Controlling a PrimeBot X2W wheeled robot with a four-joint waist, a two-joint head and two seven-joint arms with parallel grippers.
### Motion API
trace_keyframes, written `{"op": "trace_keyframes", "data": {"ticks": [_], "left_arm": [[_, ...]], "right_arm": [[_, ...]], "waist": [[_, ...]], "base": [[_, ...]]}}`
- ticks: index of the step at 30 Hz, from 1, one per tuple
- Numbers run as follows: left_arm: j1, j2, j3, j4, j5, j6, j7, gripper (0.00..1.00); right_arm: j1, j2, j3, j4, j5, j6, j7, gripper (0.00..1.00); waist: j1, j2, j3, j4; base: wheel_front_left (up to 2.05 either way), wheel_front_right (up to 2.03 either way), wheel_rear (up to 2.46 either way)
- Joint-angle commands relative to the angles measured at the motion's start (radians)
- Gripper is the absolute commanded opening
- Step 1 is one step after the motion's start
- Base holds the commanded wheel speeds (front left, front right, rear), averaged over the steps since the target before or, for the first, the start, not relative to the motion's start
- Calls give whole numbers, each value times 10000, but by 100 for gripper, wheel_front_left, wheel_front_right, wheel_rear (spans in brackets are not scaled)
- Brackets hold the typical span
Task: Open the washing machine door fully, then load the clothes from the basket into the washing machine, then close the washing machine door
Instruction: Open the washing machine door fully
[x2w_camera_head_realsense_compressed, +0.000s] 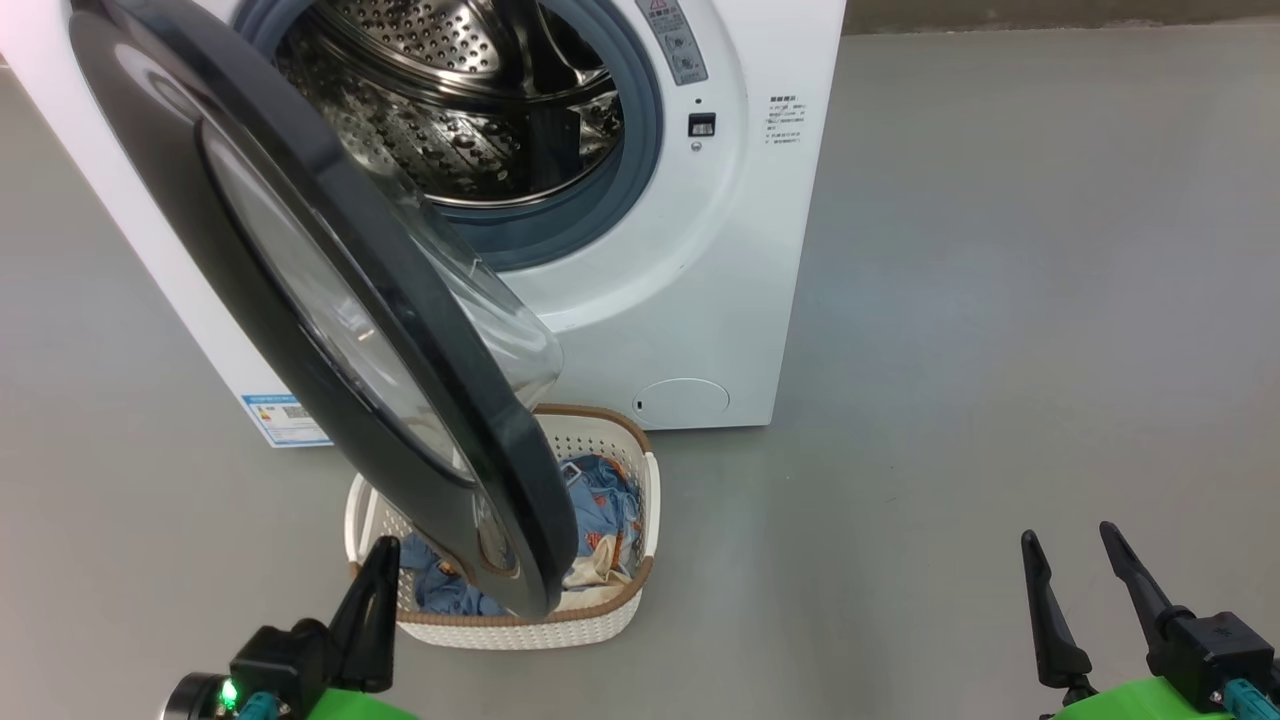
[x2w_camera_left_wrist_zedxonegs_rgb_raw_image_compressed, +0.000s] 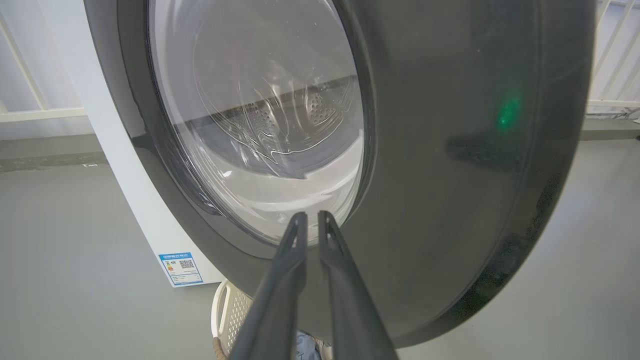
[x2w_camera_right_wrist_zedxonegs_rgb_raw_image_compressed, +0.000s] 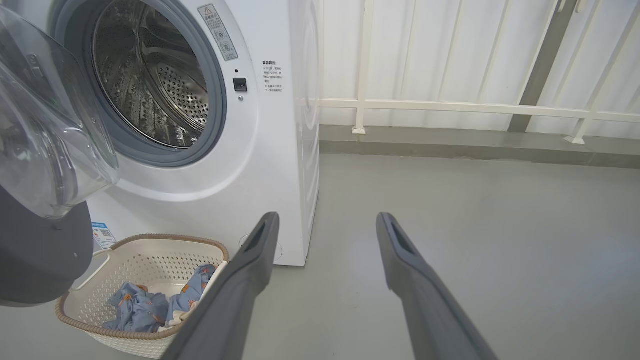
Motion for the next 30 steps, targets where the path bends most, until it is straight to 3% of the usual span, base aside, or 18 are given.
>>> {"op": "trace_keyframes", "data": {"ticks": [1, 9, 15, 22, 26, 30], "left_arm": [[-173, 156, 341, -230, 42, 18, -82, 0], [-280, 156, 518, -387, -57, 155, -82, 0], [-950, 156, 1047, -1058, 108, 676, -82, 0], [-2623, 163, 1336, -2852, 758, 1273, -82, 0], [-3507, 160, 957, -3899, 1018, 1442, -82, 0], [-3865, 159, -406, -4404, 779, 1488, -23, 0]], "right_arm": [[-119, -59, 243, -286, -134, 16, -121, 100], [-93, -55, 287, -290, -170, 16, -121, 100], [-129, -54, 278, -293, -120, 16, -122, 100], [-136, -54, 209, -317, -87, 16, -122, 100], [-138, -53, 220, -333, -111, 16, -122, 100], [-39, -53, 276, -358, -85, 16, -122, 100]], "waist": [[0, -1, 2, -5], [0, -1, 15, -25], [0, -1, 74, 29], [0, -1, 162, 279], [0, -1, 125, 368], [0, -1, 2, 393]], "base": [[0, 0, 0], [0, 0, 0], [0, 0, 0], [0, 0, 0], [0, 0, 0], [0, 0, 0]]}}
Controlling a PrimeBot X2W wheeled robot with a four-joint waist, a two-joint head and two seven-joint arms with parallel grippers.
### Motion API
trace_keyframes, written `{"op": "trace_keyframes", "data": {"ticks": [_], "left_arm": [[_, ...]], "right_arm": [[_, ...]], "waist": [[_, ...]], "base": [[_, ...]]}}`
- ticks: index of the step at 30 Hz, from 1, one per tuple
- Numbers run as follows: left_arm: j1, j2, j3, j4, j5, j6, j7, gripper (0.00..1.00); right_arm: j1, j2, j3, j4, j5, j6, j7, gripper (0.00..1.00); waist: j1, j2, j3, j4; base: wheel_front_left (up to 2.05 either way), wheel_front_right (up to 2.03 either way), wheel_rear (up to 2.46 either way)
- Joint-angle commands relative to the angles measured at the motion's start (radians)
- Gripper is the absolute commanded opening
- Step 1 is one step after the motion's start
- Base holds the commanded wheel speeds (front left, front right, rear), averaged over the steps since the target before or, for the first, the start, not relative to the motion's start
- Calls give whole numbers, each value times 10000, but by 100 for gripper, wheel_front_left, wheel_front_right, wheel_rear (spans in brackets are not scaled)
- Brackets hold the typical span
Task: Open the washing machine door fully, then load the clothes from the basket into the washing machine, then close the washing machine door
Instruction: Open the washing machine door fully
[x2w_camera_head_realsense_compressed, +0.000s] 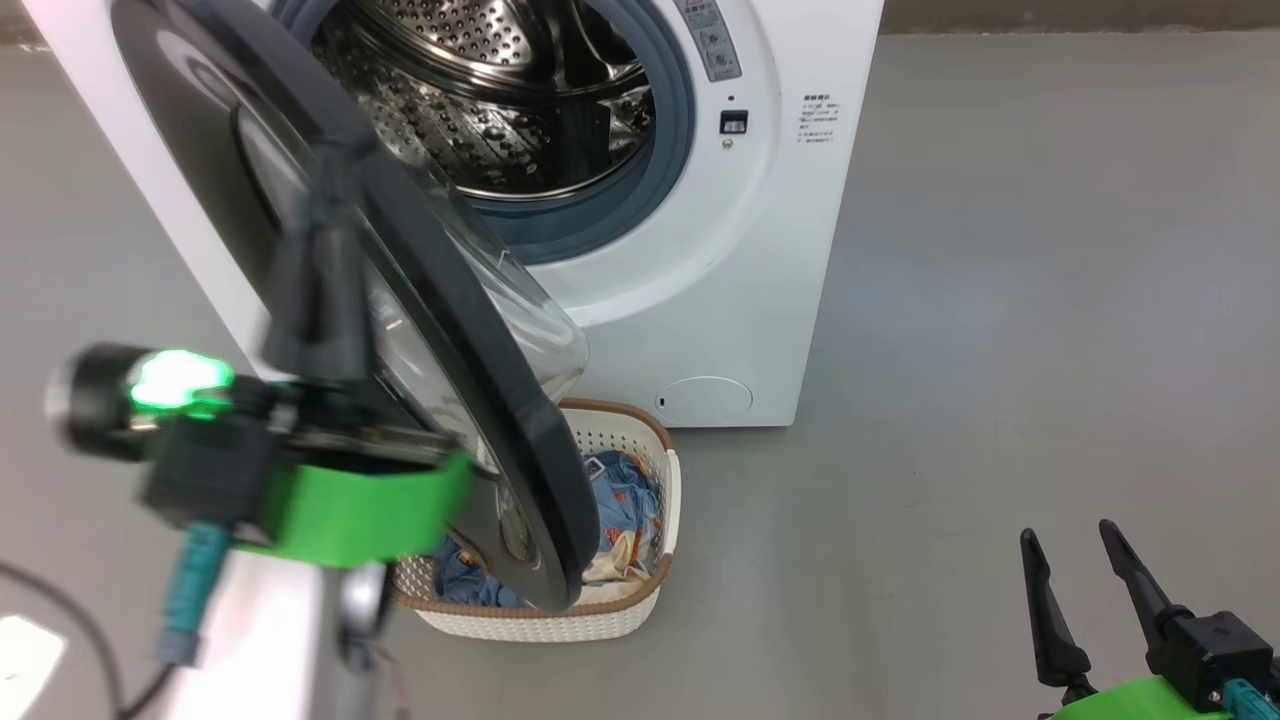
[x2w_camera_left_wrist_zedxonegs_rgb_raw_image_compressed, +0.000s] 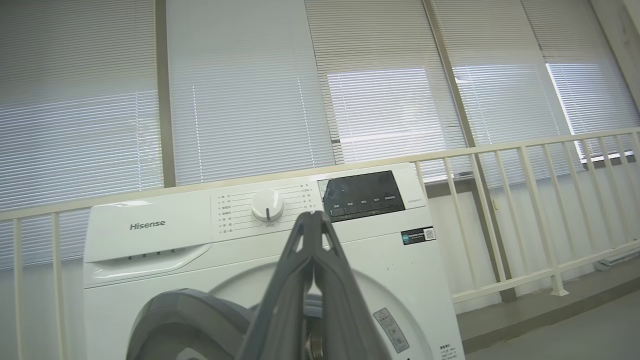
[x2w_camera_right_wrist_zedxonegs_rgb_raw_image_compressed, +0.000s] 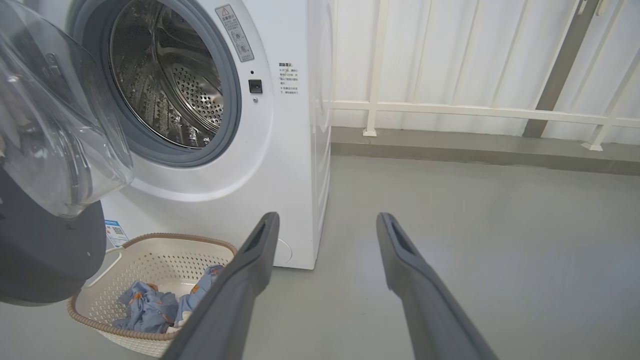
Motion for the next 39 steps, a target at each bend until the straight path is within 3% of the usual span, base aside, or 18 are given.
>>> {"op": "trace_keyframes", "data": {"ticks": [1, 7, 13, 21, 39], "left_arm": [[-415, 180, -374, -399, -316, 78, 109, 0], [-413, 179, -3618, -336, -1898, 58, 1507, 0], [-13, 178, -5032, 571, -3045, 47, 2539, 0], [387, 278, -5294, 1859, -3093, 263, 2848, 0], [673, 796, -4728, 3441, -3221, 802, 2366, 0]], "right_arm": [[-9, -88, 289, -301, -10, 16, -120, 100], [137, -88, 399, -291, 61, 16, -120, 100], [150, -88, 550, -272, 88, 16, -120, 100], [221, -87, 565, -271, 149, 16, -120, 100], [226, -87, 536, -239, 247, 16, -120, 100]], "waist": [[0, 0, -61, 15], [0, 0, -205, -63], [0, 0, -243, -231], [0, 0, -222, -355], [0, 0, -195, -309]], "base": [[0, 0, 0], [0, 0, 0], [0, 0, 0], [0, 0, 0], [0, 0, 0]]}}
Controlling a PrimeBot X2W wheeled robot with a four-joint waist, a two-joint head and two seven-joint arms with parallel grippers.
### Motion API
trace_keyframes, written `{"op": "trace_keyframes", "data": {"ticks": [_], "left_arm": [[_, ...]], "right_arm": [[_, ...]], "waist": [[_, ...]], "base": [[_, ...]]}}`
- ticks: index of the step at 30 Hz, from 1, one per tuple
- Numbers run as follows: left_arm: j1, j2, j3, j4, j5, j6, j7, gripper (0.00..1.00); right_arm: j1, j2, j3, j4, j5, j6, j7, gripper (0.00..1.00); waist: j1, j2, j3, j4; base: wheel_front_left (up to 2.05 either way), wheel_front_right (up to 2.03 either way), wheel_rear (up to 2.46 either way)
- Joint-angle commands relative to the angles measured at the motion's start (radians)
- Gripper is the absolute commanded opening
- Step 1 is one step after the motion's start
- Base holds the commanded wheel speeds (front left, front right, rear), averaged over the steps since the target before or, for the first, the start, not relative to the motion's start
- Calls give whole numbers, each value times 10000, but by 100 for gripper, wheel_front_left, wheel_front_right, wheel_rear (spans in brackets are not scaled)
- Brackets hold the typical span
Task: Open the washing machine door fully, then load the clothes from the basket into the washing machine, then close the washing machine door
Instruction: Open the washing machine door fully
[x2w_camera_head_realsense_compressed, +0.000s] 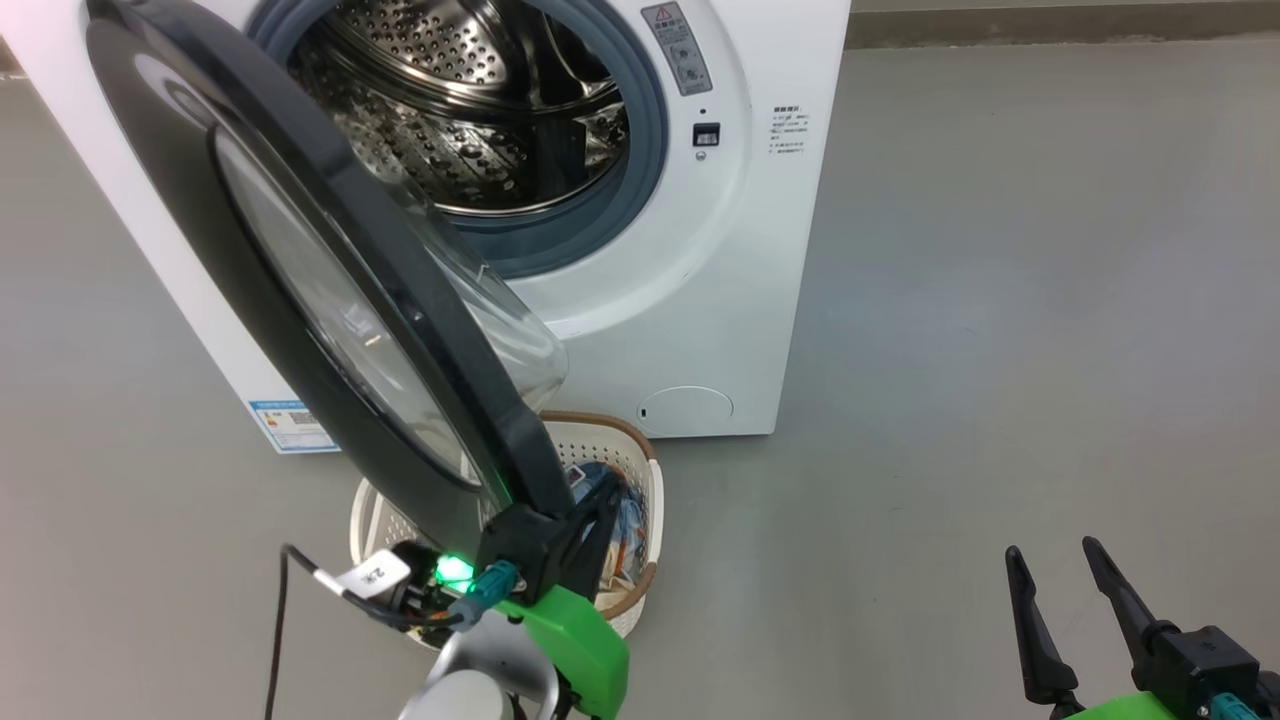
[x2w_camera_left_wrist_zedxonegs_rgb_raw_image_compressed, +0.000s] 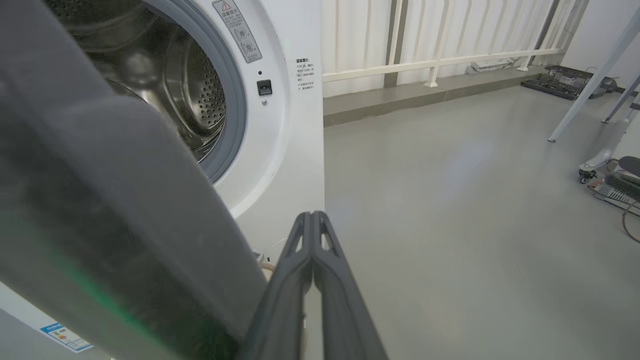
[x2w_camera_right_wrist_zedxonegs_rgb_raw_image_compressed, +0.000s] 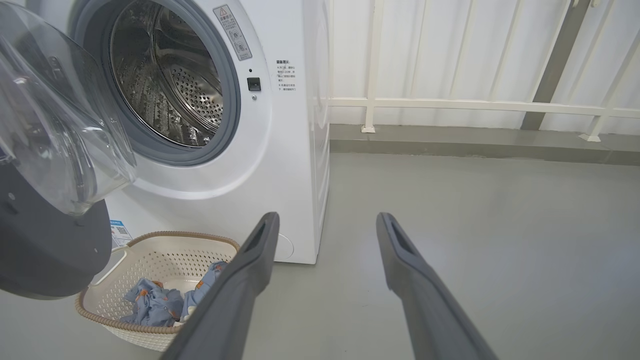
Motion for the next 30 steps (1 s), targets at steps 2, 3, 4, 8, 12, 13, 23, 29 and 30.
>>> {"op": "trace_keyframes", "data": {"ticks": [2, 3, 4, 8, 12, 13, 23, 29, 30], "left_arm": [[-125, 171, 415, -152, -104, 117, -136, 0], [-120, 187, 430, -133, -118, 126, -156, 0], [-110, 204, 444, -118, -131, 139, -173, 0], [-30, 299, 500, -57, -199, 162, -247, 0], [68, 432, 510, -113, -175, 221, -335, 0], [96, 471, 506, -147, -161, 238, -348, 0], [652, 875, 748, -852, -224, 695, -396, 0], [997, 1168, 949, -1363, -259, 1010, -354, 0], [1058, 1216, 985, -1439, -263, 1067, -349, 0]], "right_arm": [[-25, -93, 255, -240, 63, 16, -120, 100], [-28, -93, 249, -241, 62, 16, -120, 100], [-31, -93, 246, -241, 66, 16, -120, 100], [-42, -93, 235, -234, 80, 16, -120, 100], [-30, -93, 162, -249, 109, 16, -120, 100], [-32, -93, 139, -247, 117, 16, -120, 100], [-74, -93, 101, -233, 249, 16, -120, 100], [-93, -93, 75, -235, 288, 16, -120, 100], [-92, -93, 75, -229, 289, 16, -120, 100]], "waist": [[0, 0, 26, 23], [0, 0, 37, 32], [0, 0, 45, 40], [0, 0, 54, 69], [0, 0, 76, 159], [0, 0, 90, 193], [0, 0, 186, 634], [0, 0, 225, 906], [0, 0, 223, 948]], "base": [[0, 0, 0], [0, 0, 0], [0, 0, 0], [0, 0, 0], [0, 0, 0], [0, 0, 0], [0, 0, 0], [0, 0, 0], [0, 0, 0]]}}
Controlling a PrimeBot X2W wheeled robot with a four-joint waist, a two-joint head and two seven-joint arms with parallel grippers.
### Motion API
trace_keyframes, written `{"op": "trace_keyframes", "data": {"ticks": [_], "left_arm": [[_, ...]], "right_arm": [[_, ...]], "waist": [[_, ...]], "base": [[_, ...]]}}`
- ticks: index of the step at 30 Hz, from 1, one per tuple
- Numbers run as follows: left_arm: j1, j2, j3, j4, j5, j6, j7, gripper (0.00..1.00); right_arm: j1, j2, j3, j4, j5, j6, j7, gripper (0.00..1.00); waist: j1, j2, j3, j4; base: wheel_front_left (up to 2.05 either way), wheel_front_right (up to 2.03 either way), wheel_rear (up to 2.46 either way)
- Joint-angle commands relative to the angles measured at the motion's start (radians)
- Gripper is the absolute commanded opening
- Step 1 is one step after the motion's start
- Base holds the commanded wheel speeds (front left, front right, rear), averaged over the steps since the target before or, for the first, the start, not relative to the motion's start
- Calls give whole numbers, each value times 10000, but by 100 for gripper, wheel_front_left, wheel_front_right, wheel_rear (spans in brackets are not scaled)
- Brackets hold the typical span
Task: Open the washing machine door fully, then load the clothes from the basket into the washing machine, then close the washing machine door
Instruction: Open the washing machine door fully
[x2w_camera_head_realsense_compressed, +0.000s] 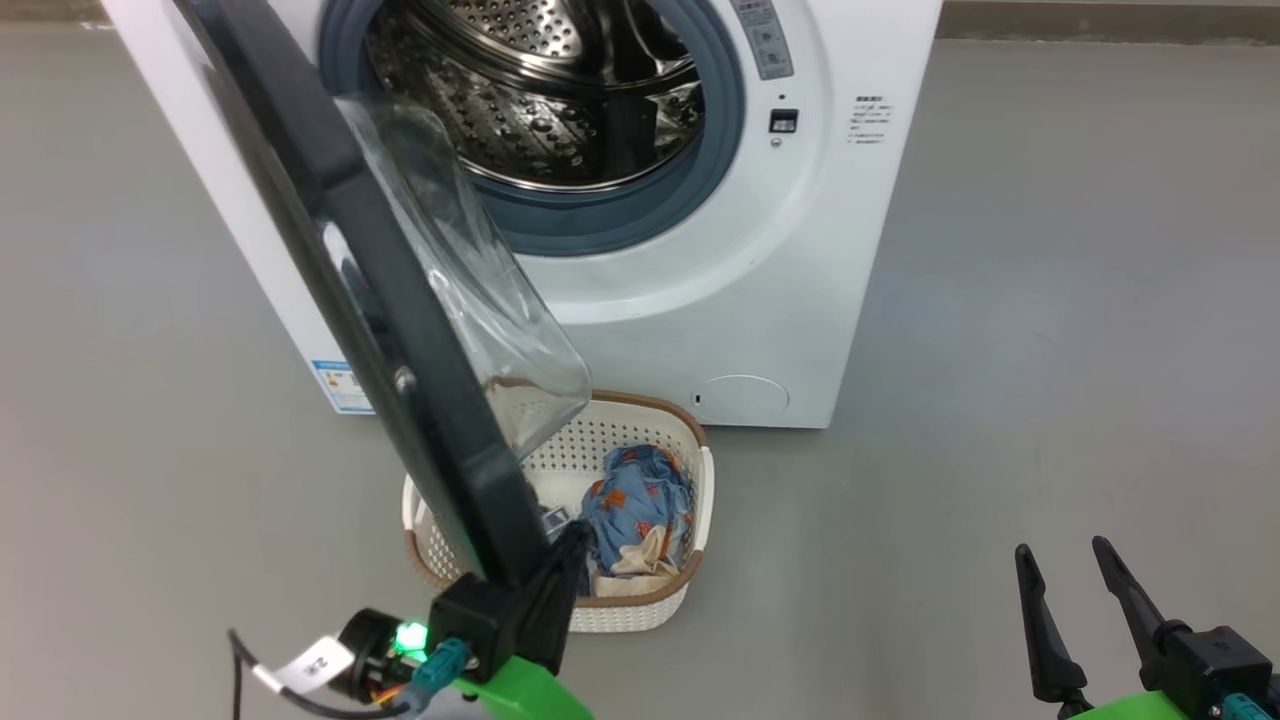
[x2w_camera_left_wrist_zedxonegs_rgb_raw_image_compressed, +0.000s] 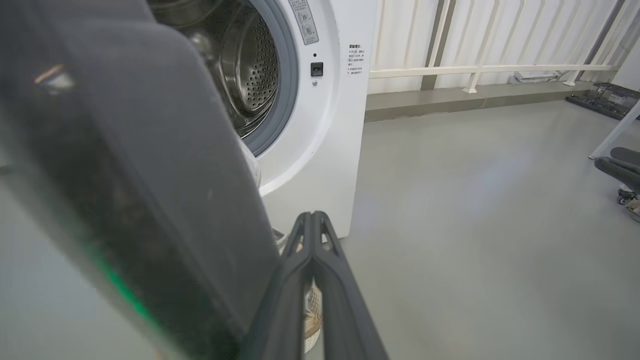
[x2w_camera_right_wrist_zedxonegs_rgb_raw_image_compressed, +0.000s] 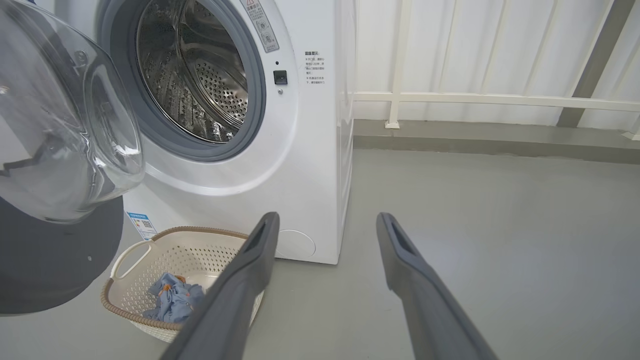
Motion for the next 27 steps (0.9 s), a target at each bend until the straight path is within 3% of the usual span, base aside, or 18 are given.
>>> {"op": "trace_keyframes", "data": {"ticks": [1, 27], "left_arm": [[-292, 520, 778, -111, -113, 428, -13, 0], [722, 1415, 1078, -1953, 230, 1455, 57, 0]], "right_arm": [[-91, -93, 207, -231, 130, 16, -120, 100], [-133, -93, 88, -209, 87, 16, -120, 100]], "waist": [[0, -1, 8, 66], [0, -1, 109, 1868]], "base": [[0, 0, 0], [0, 0, 0]]}}
